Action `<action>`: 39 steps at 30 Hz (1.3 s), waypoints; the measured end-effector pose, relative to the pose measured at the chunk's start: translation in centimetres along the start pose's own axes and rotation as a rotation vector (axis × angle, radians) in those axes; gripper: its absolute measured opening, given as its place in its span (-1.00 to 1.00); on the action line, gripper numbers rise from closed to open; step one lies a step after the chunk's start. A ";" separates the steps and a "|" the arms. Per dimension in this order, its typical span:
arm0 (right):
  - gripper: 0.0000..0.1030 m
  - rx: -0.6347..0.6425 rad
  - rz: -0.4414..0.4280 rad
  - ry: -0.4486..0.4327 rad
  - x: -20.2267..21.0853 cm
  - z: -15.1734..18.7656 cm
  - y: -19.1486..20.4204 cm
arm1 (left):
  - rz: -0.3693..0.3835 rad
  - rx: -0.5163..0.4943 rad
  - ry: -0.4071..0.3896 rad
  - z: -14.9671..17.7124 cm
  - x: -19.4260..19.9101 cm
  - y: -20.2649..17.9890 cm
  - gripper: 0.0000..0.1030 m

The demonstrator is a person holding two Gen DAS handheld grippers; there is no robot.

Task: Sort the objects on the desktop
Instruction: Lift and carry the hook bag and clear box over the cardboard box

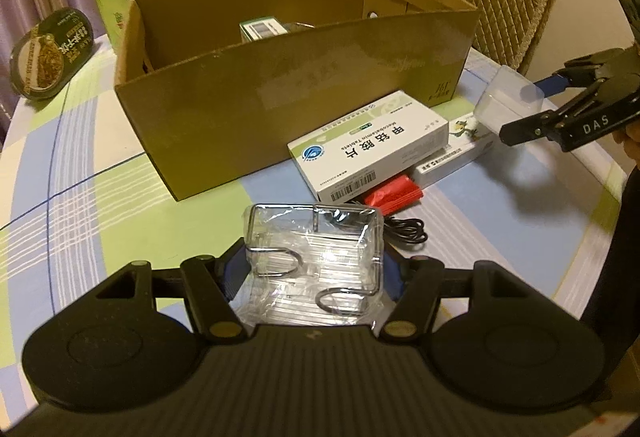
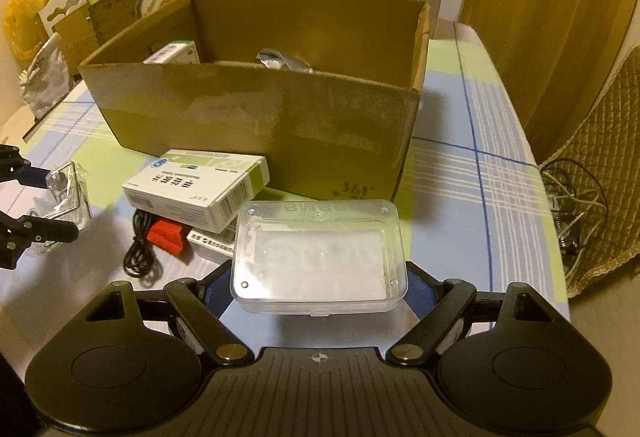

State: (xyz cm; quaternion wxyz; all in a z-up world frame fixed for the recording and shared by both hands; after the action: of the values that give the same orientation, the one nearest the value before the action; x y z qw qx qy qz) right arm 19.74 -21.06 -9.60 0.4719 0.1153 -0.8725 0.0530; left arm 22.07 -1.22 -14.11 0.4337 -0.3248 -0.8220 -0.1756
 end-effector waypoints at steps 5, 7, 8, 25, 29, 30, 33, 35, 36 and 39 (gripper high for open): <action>0.60 0.009 -0.001 -0.020 1.6 -0.3 0.7 | -0.026 0.023 -0.004 0.1 1.6 0.0 0.18; 0.60 0.014 0.001 -0.029 2.2 -0.5 1.0 | -0.037 0.028 -0.007 0.1 2.2 0.0 0.18; 0.60 0.016 0.001 -0.034 2.5 -0.6 1.1 | -0.041 0.033 -0.008 0.1 2.4 0.0 0.18; 0.60 0.052 -0.008 -0.100 5.7 -4.0 2.5 | -0.072 0.048 -0.092 -3.6 6.5 0.8 0.18; 0.60 0.060 -0.005 -0.132 6.3 -6.6 2.3 | -0.079 0.048 -0.123 -6.4 7.0 1.5 0.18; 0.60 0.059 -0.005 -0.140 6.4 -7.4 2.1 | -0.082 0.047 -0.130 -7.2 7.1 1.7 0.18; 0.60 0.049 -0.010 -0.159 6.2 -9.5 1.7 | -0.083 0.051 -0.152 -9.8 7.0 2.5 0.18; 0.60 0.050 -0.009 -0.165 5.8 -10.8 1.4 | -0.086 0.050 -0.162 -11.3 6.8 3.0 0.18; 0.60 0.052 -0.008 -0.167 5.6 -11.2 1.2 | -0.087 0.048 -0.167 -12.1 6.6 3.3 0.18; 0.60 0.061 -0.006 -0.170 4.7 -12.7 0.9 | -0.096 0.041 -0.176 -14.4 6.0 4.3 0.18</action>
State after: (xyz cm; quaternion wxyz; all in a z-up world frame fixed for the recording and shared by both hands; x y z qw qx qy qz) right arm 27.32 -18.31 1.33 0.3927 0.1364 -0.9070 0.0681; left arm 31.14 -4.04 -1.03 0.3574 -0.2902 -0.8749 -0.1502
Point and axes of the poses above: each gripper's, at about its wrist camera, not at the fingertips, and x roughly against the way its jaws point, y to its left, z to its underside, the point moved 10 cm from there along -x, roughly the way its jaws point, and after that the axes turned 4 degrees about y, right-handed, at the moved point
